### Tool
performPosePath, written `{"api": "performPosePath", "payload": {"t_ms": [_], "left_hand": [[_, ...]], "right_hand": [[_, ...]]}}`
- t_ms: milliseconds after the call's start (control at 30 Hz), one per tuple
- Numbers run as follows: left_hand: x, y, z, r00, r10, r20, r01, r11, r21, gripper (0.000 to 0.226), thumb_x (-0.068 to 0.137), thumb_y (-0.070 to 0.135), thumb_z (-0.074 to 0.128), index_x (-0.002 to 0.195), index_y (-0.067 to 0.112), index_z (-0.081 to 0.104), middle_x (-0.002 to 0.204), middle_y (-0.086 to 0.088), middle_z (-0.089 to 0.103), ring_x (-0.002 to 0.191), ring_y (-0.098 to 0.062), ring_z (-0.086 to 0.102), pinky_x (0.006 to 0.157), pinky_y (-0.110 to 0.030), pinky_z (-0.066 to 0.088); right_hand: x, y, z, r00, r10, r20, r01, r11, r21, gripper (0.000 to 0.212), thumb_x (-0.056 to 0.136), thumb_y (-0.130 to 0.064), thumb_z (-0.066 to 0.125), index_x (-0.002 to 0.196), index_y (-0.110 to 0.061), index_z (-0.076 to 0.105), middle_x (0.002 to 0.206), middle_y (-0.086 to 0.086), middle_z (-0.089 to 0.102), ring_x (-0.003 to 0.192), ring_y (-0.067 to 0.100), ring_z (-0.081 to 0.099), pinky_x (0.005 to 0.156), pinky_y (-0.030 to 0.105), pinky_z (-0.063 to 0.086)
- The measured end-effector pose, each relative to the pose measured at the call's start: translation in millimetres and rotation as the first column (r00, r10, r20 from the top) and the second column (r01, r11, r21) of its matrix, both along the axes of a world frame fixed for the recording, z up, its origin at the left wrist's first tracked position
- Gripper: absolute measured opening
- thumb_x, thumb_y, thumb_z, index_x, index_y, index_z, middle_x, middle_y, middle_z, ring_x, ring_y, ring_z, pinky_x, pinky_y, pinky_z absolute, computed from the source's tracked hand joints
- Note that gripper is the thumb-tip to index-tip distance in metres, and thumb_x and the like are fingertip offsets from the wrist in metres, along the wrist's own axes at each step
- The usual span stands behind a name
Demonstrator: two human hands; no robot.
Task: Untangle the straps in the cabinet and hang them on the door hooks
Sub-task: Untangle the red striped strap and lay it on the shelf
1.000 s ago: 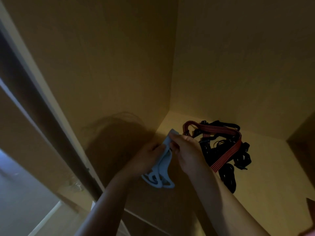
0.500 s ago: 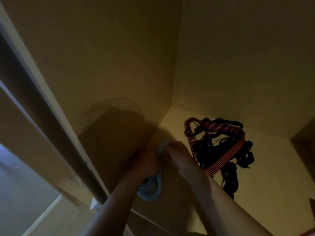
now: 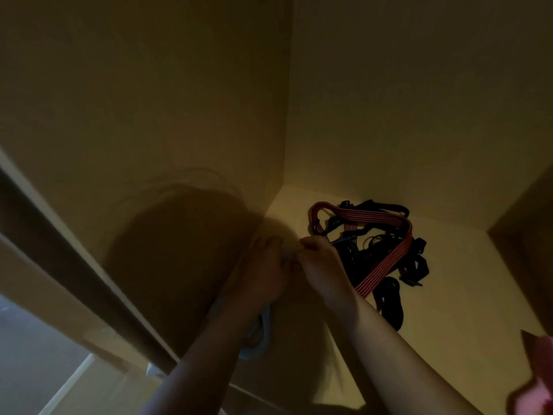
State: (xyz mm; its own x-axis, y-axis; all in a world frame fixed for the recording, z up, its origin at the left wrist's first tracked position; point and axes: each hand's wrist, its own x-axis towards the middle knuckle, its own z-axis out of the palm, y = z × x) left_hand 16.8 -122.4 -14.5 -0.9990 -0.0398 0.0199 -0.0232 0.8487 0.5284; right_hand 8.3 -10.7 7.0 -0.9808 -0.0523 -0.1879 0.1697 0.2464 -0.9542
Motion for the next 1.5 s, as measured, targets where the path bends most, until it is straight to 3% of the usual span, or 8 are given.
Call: {"api": "performPosePath", "payload": {"t_ms": [167,367,500,767,1033,1167,1300,1500], "left_hand": [[-21.4,25.4,2.3,0.996,-0.092,-0.002,0.091,0.978,0.188,0.036,0.092,0.021,0.047,0.126,0.009,0.049,0.128,-0.010,0.052,0.116,-0.025,0.049,0.095,-0.032,0.039],[-40.8,61.0,3.9,0.984,-0.171,0.037,0.150,0.933,0.326,0.030,0.089,0.014,0.051,0.118,0.005,0.053,0.119,-0.016,0.057,0.111,-0.030,0.055,0.093,-0.036,0.047],[-49.8,84.2,2.1,0.970,-0.243,0.032,0.220,0.921,0.323,0.033,0.090,0.014,0.051,0.122,0.007,0.053,0.123,-0.015,0.054,0.108,-0.026,0.056,0.091,-0.034,0.049],[-47.2,107.9,-5.4,0.949,-0.308,-0.069,0.315,0.920,0.233,0.033,0.083,0.021,0.062,0.114,0.007,0.061,0.117,-0.013,0.053,0.111,-0.026,0.051,0.096,-0.033,0.044],[-42.5,119.6,-27.0,0.930,-0.342,0.134,0.339,0.940,0.040,0.042,0.083,0.032,0.060,0.116,0.007,0.055,0.120,-0.015,0.049,0.111,-0.031,0.049,0.094,-0.036,0.046],[-47.2,120.6,-13.4,0.943,-0.330,-0.043,0.328,0.897,0.297,0.022,0.089,0.017,0.051,0.107,0.007,0.059,0.097,-0.015,0.060,0.091,-0.030,0.060,0.080,-0.039,0.051],[-45.2,118.9,42.8,0.956,-0.255,-0.143,0.290,0.759,0.583,0.018,0.095,0.020,0.046,0.095,0.013,0.062,0.068,0.004,0.055,0.059,-0.003,0.053,0.059,-0.023,0.041],[-56.1,114.2,127.6,0.922,-0.197,-0.333,0.330,0.851,0.409,0.031,0.094,0.034,0.047,0.078,0.014,0.063,0.066,0.002,0.058,0.067,-0.016,0.055,0.062,-0.028,0.038]], "right_hand": [[-9.1,33.7,3.8,0.993,-0.058,-0.100,0.060,0.998,0.019,0.012,0.090,-0.008,0.052,0.101,-0.008,0.058,0.101,0.007,0.058,0.088,0.018,0.056,0.066,0.019,0.044],[-13.9,86.8,3.5,0.870,-0.178,-0.460,0.395,0.811,0.431,0.013,0.089,-0.011,0.053,0.100,-0.007,0.058,0.107,0.008,0.051,0.106,0.022,0.045,0.081,0.022,0.032],[-13.7,107.0,0.1,0.921,-0.288,-0.261,0.387,0.751,0.536,0.036,0.087,-0.035,0.058,0.108,-0.009,0.047,0.101,0.007,0.059,0.084,0.022,0.055,0.063,0.027,0.039],[-18.9,113.5,0.2,0.935,-0.299,-0.191,0.353,0.845,0.403,0.043,0.086,-0.016,0.058,0.122,-0.008,0.036,0.096,0.007,0.058,0.074,0.018,0.052,0.048,0.022,0.036],[-21.8,108.8,2.4,0.957,-0.288,-0.041,0.291,0.941,0.175,0.047,0.085,-0.013,0.062,0.122,-0.012,0.033,0.104,0.007,0.058,0.084,0.018,0.053,0.070,0.028,0.043],[-22.4,109.6,16.7,0.940,-0.334,-0.073,0.323,0.937,-0.133,0.048,0.082,-0.018,0.067,0.120,-0.021,0.038,0.091,0.004,0.062,0.082,0.017,0.062,0.073,0.029,0.052],[-23.5,111.2,41.9,0.931,-0.340,-0.135,0.305,0.925,-0.226,0.039,0.088,-0.031,0.059,0.123,-0.024,0.044,0.103,0.006,0.062,0.096,0.021,0.063,0.090,0.041,0.052],[-23.2,108.4,80.0,0.891,-0.238,-0.386,0.227,0.971,-0.075,0.048,0.092,-0.004,0.042,0.130,-0.032,0.041,0.120,0.001,0.047,0.104,0.013,0.051,0.080,0.020,0.045]]}}
